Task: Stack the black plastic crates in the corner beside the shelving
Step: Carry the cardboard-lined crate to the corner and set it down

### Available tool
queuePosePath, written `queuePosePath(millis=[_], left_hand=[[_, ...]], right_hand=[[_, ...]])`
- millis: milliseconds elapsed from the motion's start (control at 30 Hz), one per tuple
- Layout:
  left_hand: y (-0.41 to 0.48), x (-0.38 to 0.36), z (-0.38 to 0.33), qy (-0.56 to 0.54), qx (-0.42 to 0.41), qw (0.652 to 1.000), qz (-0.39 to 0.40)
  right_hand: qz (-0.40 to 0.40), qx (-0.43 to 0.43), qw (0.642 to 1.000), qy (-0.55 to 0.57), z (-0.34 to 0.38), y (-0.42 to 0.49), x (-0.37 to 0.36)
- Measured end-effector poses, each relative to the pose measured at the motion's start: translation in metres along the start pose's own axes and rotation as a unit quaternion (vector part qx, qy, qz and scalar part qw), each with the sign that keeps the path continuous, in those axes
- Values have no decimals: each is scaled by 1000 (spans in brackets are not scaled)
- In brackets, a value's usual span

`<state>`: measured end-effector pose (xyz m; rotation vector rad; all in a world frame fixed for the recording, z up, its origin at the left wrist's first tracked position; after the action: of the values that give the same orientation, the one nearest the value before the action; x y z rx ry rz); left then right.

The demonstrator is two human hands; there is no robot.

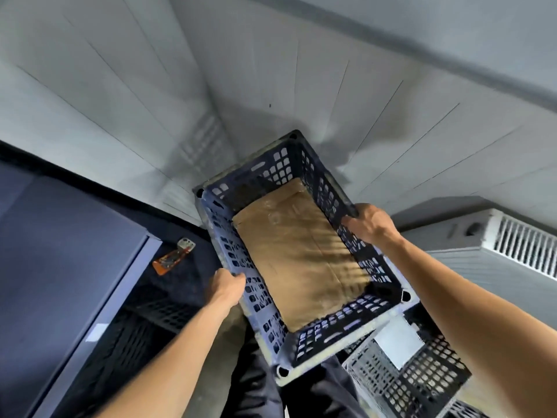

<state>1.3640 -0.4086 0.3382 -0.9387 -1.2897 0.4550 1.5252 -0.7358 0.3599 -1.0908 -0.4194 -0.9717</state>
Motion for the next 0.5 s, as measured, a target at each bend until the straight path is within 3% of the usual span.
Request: queuePosePath(millis=[500], left_hand=[[148,-114,-18,-37,55,998,18]], right_hand=[[-11,-62,997,-35,-65,118,-114]])
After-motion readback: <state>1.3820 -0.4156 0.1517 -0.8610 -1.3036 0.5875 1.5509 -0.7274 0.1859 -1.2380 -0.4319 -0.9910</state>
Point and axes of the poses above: each hand's wrist, its own y-axis towards the middle knuckle, its own x-axis out of the back of the hand, z = x × y, the point moved 7 cm from there along y, towards the middle knuckle, and after that the axes turned 13 degrees about x, right-handed, at the moved point
